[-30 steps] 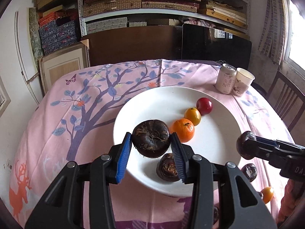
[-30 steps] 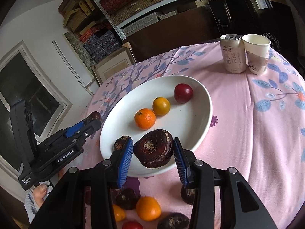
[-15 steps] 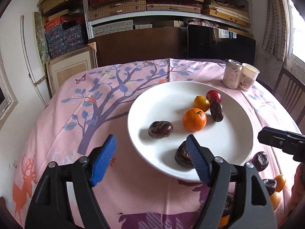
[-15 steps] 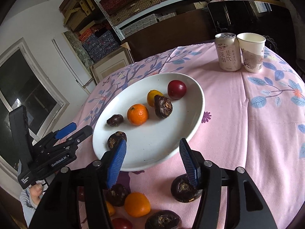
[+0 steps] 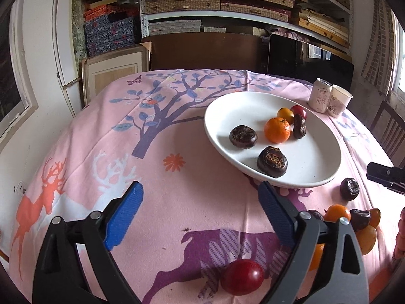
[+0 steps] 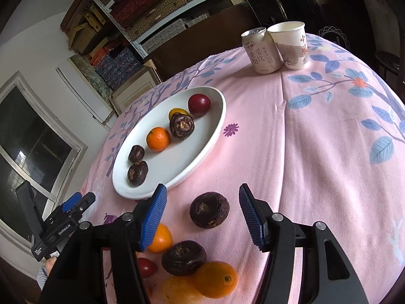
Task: Organize fruits
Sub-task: 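Grasp a red plum with the left tool while the right tool grasps a dark fruit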
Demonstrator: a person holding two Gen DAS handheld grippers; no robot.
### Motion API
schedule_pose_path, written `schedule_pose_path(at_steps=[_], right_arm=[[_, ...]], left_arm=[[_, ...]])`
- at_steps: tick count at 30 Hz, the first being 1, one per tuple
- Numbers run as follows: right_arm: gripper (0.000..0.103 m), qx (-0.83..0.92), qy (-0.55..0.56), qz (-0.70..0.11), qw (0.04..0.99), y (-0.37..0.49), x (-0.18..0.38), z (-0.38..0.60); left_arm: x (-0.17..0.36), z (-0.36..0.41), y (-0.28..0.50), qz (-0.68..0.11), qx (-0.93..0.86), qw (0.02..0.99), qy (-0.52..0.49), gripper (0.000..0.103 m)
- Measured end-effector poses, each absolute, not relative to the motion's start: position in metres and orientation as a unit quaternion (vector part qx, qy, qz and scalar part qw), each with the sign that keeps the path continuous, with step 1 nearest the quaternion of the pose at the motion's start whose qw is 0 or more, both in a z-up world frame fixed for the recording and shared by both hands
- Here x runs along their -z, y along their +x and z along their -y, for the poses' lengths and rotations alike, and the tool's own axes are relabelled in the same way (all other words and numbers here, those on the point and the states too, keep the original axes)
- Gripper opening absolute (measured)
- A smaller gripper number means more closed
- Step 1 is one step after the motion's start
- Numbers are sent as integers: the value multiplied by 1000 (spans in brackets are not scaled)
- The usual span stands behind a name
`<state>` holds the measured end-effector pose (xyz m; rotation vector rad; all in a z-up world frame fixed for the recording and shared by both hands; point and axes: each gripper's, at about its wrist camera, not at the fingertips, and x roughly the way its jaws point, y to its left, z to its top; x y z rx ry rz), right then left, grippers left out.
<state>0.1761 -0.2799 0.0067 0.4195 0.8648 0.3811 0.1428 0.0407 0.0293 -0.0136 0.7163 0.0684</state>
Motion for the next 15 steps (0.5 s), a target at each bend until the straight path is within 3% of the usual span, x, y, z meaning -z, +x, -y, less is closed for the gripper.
schedule_pose_path(at_steps=[15], right_arm=[[60,-145,74,-446,880,176,10,244]], left_arm=[[-9,-25,100,-380,-1,925,20,94]])
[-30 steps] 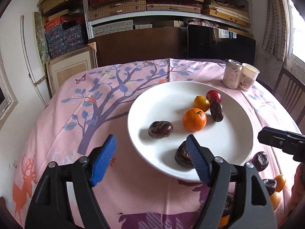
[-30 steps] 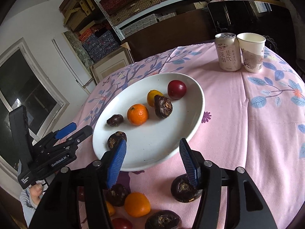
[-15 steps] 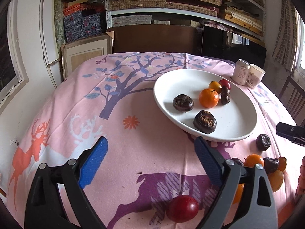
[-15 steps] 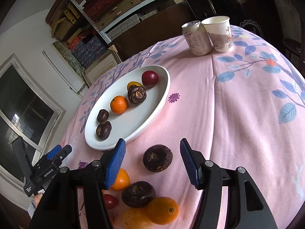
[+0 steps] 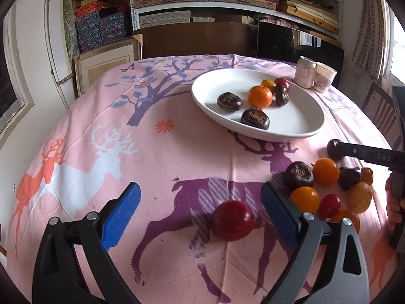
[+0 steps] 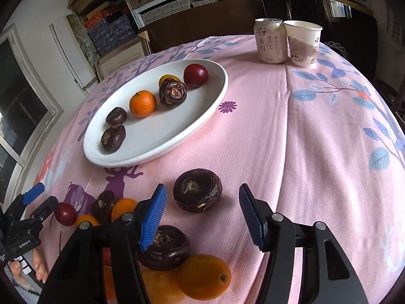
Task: Organize fruits
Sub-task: 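Grasp a red plum with the left tool while the right tool grasps a dark fruit, then carry both fruits onto the white plate and open both tools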
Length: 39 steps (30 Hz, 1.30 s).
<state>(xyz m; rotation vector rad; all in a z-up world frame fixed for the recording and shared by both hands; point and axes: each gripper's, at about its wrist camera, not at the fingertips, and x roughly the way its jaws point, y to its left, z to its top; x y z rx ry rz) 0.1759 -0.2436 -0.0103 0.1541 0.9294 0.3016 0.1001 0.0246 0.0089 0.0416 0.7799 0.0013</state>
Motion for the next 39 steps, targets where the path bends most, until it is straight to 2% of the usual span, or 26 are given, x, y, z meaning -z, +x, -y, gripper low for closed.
schedule_pose_path(at_steps=[9,13,18,20,22,39], right_arm=[[60,-143,49,-446,882,174,15,236],[55,-142,52,-446,882,174,15,237],[54,-141,52,-445,883,174,15,238],[49,-143,53,-445,882,174,15,238],[42,-154,61,-447,879,175,15,239],[41,-155,112,-421,887,175,0,259]], left_arm=[[7,-5,100,-413,28,908,64,92],[11,-14,103,-431,45,901,32,56],[11,-15,98,-430,49,901,26,53],[12,-14,97,-432,53,900,28,51],[13,-12,98,-436,62,897,27,38],[2,-12,98,-407,55,912,25,38]])
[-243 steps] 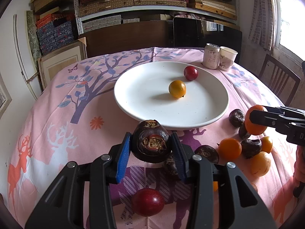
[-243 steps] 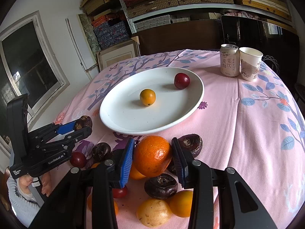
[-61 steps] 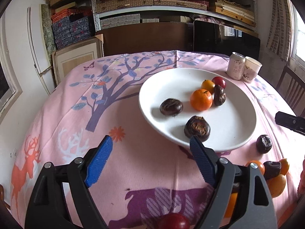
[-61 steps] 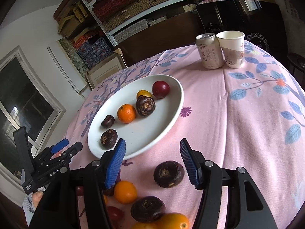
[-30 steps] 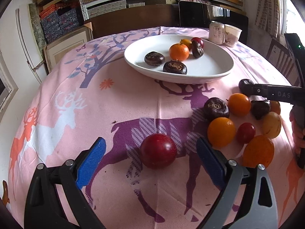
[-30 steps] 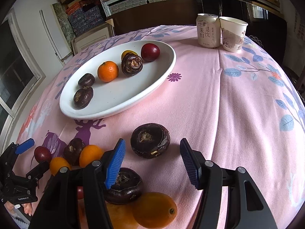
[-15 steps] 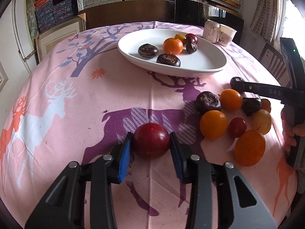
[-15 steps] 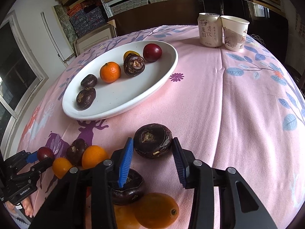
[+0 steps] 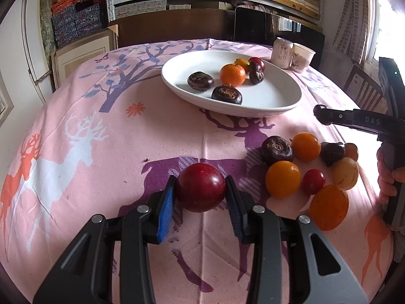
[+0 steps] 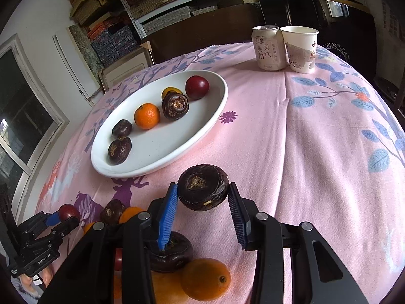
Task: Organize fruits
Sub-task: 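Carry both fruits onto the white plate and open both tools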
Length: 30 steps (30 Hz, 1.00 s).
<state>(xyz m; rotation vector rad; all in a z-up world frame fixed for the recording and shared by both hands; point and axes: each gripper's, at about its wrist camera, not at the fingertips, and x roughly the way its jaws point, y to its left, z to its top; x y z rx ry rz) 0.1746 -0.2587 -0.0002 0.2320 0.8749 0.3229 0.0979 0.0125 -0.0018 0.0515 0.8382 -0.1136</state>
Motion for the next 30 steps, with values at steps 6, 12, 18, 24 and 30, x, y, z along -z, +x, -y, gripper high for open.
schedule_pose_path(at_steps=[6,12,18,24,30], right_arm=[[41,-159,147,-400,890,171,-10,272],[41,-158,153,-375,900,178,-32,268],[41,-173,135,-372,902,208,-48,237],[55,-186,152,-383,892,233,-33,220],[56,-168,146,-367,903,227,-33,228]], left_arm=[[-27,-7,116,-378,48,924,33,38],[-63,4,165,-357,45,933,18,38],[-62,17,212,-359,45,932,9,38],[-28,8,247,-398,39,916,-16,38],[-22,4,242,-393,42,918,-21,47]])
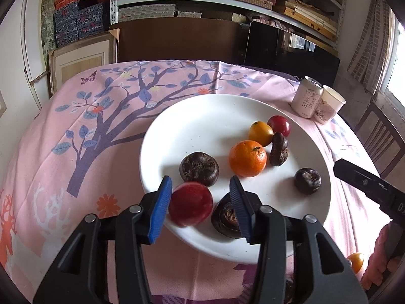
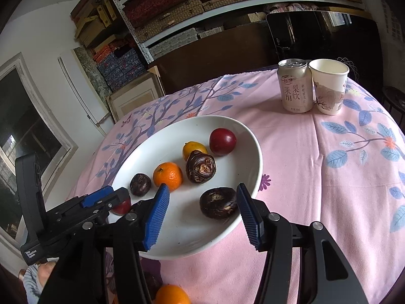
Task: Organize fruits
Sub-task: 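Carry both fruits onto the white plate and open both tools, then move both open tools back toward the remaining fruits beside the plate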
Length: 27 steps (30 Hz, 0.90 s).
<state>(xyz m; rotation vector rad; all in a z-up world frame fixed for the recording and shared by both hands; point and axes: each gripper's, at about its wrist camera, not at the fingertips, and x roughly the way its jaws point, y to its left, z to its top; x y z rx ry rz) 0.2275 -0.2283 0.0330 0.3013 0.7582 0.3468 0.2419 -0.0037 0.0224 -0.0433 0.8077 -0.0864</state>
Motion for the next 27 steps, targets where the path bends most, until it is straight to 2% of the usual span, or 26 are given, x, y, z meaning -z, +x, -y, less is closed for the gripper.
schedule_pose_path(at_steps=[3,5,6,9,13,18,27], right_arm=[[57,-166,139,-369,904,221,-30,228],[58,-162,133,-369,906,216,-29,228],[59,-161,131,-367,907,214,-29,228],[61,-161,133,-360,909,205,-31,230],[62,-158,131,-350,914,192,-33,237],[67,-150,139,-346,916,174,-29,252],[69,-143,173,-346,911,151,-22,275]], left_arm=[[-27,6,231,-381,42,924,-14,50],[-30,7,224,-374,37,927,-9,60],[-31,7,220,-368,33,929,-7,62],[-35,9,207,-358,29,933,0,64],[-40,14,188,-334,16,942,24,80],[-36,20,165,-330,20,942,47,82],[-30,19,141,-326,1,944,46,86]])
